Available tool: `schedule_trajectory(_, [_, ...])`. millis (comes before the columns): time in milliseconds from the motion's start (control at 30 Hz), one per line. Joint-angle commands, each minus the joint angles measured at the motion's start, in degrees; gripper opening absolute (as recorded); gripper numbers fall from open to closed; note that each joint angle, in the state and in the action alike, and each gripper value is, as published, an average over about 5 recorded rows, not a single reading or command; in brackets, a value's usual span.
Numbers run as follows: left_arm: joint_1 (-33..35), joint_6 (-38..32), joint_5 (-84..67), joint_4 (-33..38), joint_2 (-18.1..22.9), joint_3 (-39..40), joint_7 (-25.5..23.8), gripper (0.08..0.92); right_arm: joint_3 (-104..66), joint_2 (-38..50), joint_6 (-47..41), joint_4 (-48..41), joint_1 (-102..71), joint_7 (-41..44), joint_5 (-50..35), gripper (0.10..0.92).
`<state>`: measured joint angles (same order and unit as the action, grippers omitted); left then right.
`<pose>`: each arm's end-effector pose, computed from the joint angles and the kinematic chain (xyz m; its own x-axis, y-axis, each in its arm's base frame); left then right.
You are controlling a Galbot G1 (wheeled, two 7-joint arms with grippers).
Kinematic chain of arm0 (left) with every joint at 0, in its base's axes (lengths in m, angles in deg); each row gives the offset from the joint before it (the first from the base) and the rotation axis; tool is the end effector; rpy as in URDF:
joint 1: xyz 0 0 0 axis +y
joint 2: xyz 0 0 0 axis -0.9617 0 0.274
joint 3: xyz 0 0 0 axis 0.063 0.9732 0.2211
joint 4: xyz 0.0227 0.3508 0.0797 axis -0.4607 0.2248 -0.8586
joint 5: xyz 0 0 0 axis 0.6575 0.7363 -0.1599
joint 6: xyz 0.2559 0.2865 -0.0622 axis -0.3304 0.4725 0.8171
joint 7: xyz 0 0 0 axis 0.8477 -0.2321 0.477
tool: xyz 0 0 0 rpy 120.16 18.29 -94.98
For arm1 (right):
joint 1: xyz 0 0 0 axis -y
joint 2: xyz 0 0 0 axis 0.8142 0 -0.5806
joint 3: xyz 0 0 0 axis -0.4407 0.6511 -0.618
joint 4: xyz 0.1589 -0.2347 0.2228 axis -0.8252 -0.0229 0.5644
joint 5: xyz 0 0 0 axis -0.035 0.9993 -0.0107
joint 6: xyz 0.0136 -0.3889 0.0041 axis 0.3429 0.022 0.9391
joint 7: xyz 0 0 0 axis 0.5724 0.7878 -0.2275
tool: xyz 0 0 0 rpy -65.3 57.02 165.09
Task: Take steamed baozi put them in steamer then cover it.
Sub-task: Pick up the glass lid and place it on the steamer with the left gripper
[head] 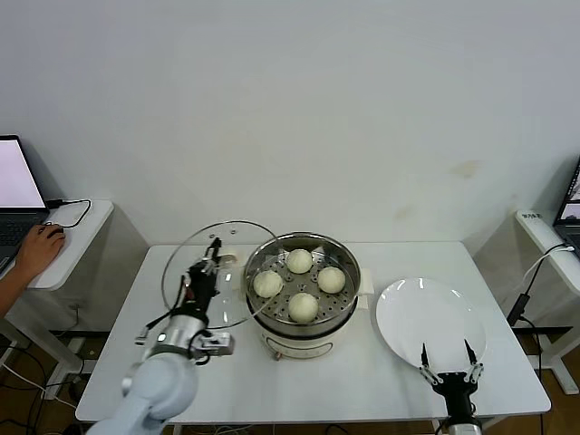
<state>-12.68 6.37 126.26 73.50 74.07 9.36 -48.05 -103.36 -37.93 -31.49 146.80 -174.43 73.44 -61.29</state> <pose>0.3093 -0.0209 -0.2385 -0.9903 0.1178 -0.0734 -0.0607 0.1076 0.9923 0.1749 -0.1139 -0.4400 -0.9879 0.1529 0.0247 0.1307 0.9088 -0.3962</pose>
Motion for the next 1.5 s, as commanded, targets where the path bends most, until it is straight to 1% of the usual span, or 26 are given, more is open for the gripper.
schedule_trajectory(33, [-7.36, 3.56, 16.45, -3.7, 12.66, 10.44, -8.96, 0.133, 1.43, -0.32, -0.04, -1.45, 1.43, -1.39, 3.12, 0.823])
schedule_trajectory(167, [-9.8, 3.42, 18.18, -5.94, 15.56, 12.56, -9.93, 0.133, 1.32, -0.71, 0.17, -1.38, 1.09, -1.39, 3.41, 0.823])
schedule_trajectory(367, [-11.82, 3.54, 18.82, -8.78, 17.56, 15.42, -10.58, 0.133, 1.14, -1.16, 0.48, -1.25, 0.65, -1.38, 3.69, 0.823])
schedule_trajectory(600, [-12.21, 3.31, 19.93, -12.34, 20.07, 17.01, -10.49, 0.133, 1.19, -1.01, 1.06, -1.13, -0.13, -1.37, 3.84, 0.823])
schedule_trajectory(933, [-11.72, 2.48, 21.14, -15.4, 21.24, 17.46, -10.19, 0.133, 1.16, -0.59, 1.19, -1.06, -0.26, -1.1, 3.19, 0.823])
schedule_trajectory(1500, [-12.07, 1.51, 21.02, -18.85, 22.1, 14.57, -9.26, 0.133, 1.14, 0.25, 1.37, -1.22, -0.52, -0.88, 2.66, 0.823])
